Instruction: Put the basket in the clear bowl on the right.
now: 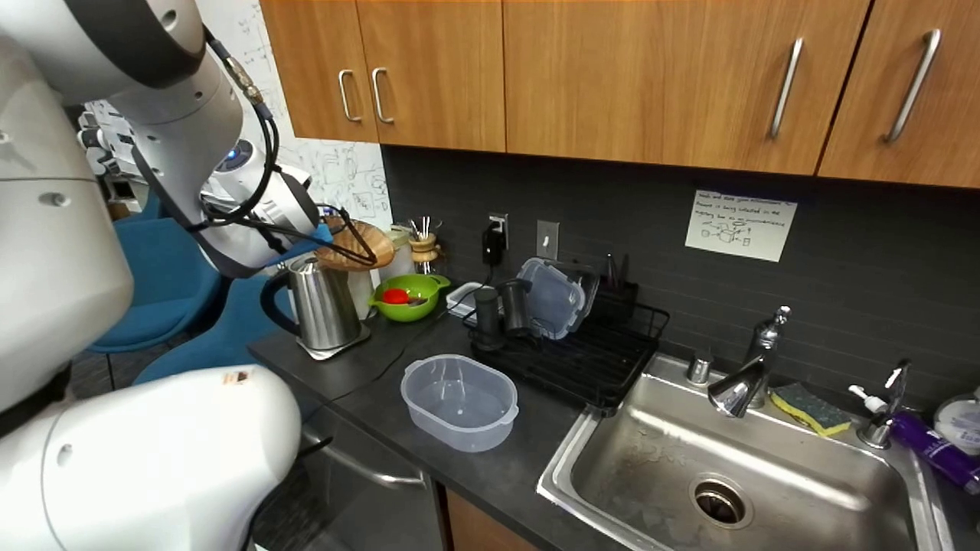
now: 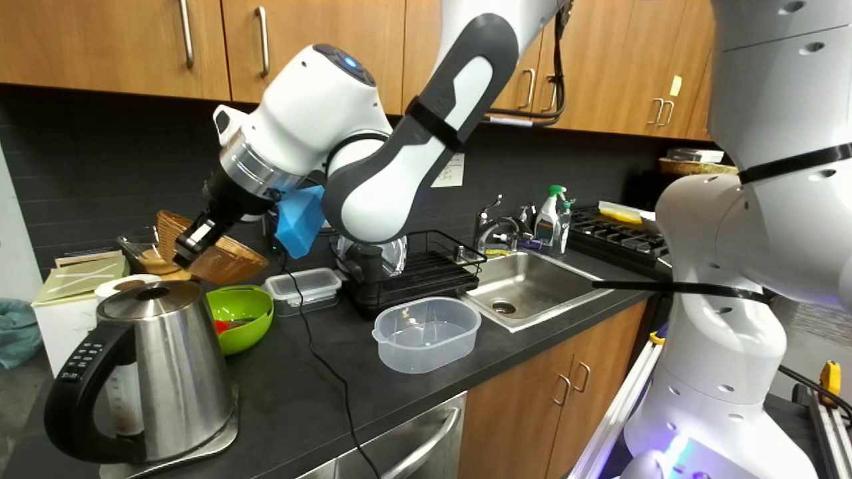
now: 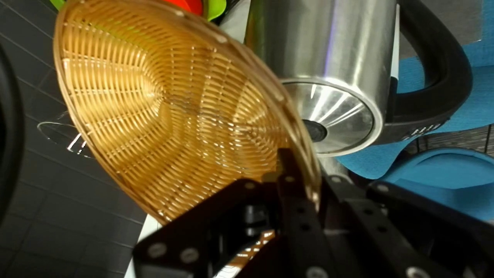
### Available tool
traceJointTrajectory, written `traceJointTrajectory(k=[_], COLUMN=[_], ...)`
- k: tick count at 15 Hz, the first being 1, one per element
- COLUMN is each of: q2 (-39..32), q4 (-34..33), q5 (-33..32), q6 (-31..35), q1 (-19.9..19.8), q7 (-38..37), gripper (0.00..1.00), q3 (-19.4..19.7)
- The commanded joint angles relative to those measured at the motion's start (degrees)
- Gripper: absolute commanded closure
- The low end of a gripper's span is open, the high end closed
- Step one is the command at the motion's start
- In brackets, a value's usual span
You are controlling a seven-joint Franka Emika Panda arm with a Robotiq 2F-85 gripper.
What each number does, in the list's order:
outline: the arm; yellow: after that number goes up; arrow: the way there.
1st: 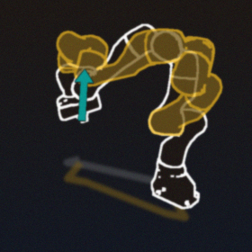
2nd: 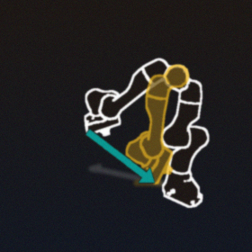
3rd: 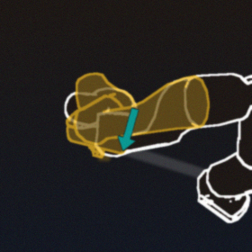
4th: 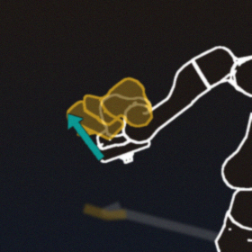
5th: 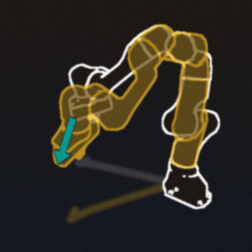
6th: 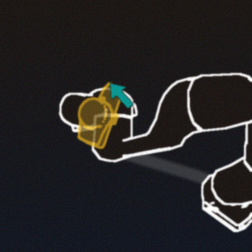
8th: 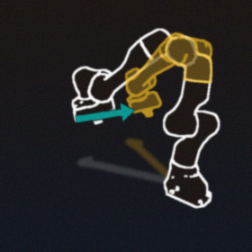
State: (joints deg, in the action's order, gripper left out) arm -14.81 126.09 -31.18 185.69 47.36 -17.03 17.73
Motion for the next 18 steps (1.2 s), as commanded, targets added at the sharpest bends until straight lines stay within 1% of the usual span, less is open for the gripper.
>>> traceJointTrajectory(k=[1,4,5,6,8,9,11,12,13,14,15,16,18], q2=[0.0,0.0,0.0,0.4,2.1,3.3,5.6,7.0,8.2,9.5,10.7,12.1,14.1], q4=[0.0,0.0,0.0,0.6,2.9,4.3,6.5,7.2,7.6,7.9,7.9,8.1,7.8], q5=[0.0,0.0,0.0,-0.3,-0.8,-0.7,-1.8,-3.1,-4.9,-6.8,-8.7,-9.7,-9.7], q6=[0.0,0.0,0.0,0.3,-0.4,-2.2,-7.3,-11.8,-16.1,-20.7,-25.6,-30.3,-39.6], q1=[0.0,-0.1,-0.1,-0.3,0.7,1.3,3.9,6.0,7.4,8.4,9.3,9.7,10.7], q7=[0.0,0.0,0.0,0.3,-0.2,-0.6,-1.8,-3.2,-4.6,-6.4,-8.0,-8.9,-10.0], gripper=[0.92,0.92,0.98,0.98,0.98,0.98,0.98,0.98,0.98,0.98,0.98,0.98,0.98], q3=[0.0,0.0,0.0,-0.1,1.8,2.6,5.9,8.4,10.1,10.9,11.2,10.6,9.0])
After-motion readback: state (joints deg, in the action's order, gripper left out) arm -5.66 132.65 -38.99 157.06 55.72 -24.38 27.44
